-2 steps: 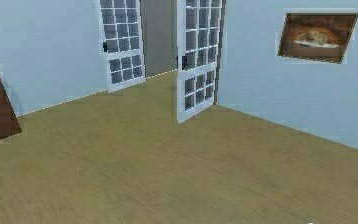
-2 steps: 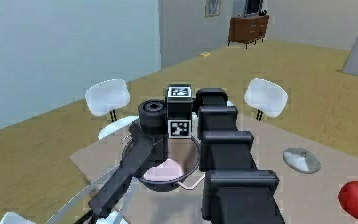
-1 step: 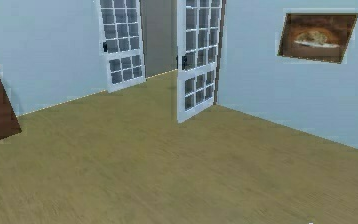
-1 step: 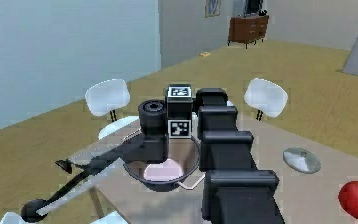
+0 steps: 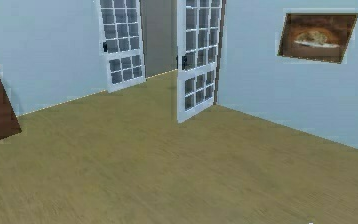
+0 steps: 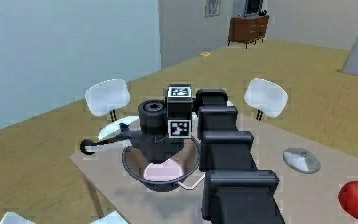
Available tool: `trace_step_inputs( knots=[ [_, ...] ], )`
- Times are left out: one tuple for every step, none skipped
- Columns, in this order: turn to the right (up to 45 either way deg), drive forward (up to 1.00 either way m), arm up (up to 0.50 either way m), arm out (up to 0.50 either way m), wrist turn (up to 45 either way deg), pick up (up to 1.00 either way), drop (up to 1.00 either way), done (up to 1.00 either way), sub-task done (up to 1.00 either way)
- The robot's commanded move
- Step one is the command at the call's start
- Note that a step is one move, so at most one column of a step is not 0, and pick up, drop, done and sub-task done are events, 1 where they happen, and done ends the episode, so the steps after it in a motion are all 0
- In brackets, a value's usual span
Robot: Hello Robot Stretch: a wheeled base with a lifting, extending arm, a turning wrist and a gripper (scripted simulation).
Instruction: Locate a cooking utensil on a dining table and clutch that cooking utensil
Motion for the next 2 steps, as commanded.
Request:
trace_step_inputs(
  knots=[
    [0.0,0.00,0.00,0.00,45.0,0.00,0.00,0.00,0.00],
    [0.0,0.00,0.00,0.00,21.0,0.00,0.00,0.00,0.00]
  ],
)
